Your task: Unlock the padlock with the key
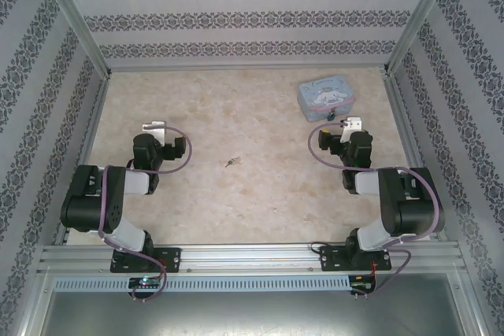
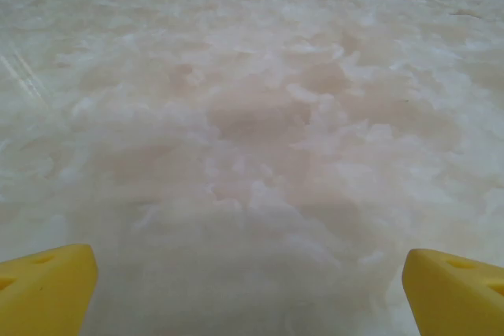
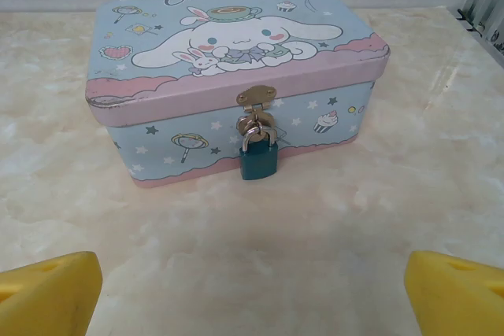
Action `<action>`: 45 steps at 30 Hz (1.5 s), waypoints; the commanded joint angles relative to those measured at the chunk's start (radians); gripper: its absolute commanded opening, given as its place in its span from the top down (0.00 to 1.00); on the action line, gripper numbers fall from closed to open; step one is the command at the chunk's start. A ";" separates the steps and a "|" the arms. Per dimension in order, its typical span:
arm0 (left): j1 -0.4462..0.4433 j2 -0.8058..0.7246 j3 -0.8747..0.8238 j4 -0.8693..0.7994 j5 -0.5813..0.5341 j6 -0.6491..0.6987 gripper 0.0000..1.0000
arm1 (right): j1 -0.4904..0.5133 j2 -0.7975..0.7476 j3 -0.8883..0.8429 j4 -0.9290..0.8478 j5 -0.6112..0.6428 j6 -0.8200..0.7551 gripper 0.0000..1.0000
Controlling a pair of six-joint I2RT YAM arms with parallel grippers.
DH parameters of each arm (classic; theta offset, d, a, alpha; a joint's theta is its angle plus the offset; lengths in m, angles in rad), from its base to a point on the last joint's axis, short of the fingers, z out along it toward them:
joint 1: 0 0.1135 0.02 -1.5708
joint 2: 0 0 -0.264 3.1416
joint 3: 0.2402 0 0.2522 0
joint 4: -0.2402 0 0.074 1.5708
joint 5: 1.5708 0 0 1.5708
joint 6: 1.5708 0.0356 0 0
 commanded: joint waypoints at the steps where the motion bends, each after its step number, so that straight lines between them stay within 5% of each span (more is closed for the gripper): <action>1: 0.004 0.000 0.015 0.005 -0.017 -0.003 0.01 | 0.001 -0.010 0.009 0.031 -0.014 0.004 0.02; 15: 0.005 -0.003 0.017 0.005 -0.011 -0.004 0.01 | -0.002 -0.009 0.010 0.031 -0.017 0.007 0.02; 19: 0.005 -0.070 0.080 -0.166 0.002 0.001 0.00 | 0.000 -0.070 0.006 0.005 0.028 0.022 0.02; 22: 0.004 -0.125 0.131 -0.292 -0.011 -0.001 0.00 | 0.002 -0.205 0.065 -0.223 0.076 0.043 0.02; 25: 0.004 -0.174 0.186 -0.418 -0.009 -0.026 0.00 | -0.019 -0.304 0.125 -0.361 0.146 0.299 0.02; 27: 0.004 -0.198 0.230 -0.493 -0.007 -0.083 0.00 | -0.087 -0.321 0.159 -0.355 0.009 0.481 0.02; 35: -0.027 -0.229 0.408 -0.739 0.037 -0.272 0.00 | -0.196 -0.084 0.554 -0.587 -0.246 0.665 0.03; 39: -0.051 -0.183 0.530 -0.871 0.088 -0.358 0.00 | -0.259 0.107 0.729 -0.618 -0.377 0.784 0.20; 45: -0.110 -0.052 0.724 -1.019 0.221 -0.415 0.00 | -0.317 0.366 0.940 -0.647 -0.462 0.919 0.32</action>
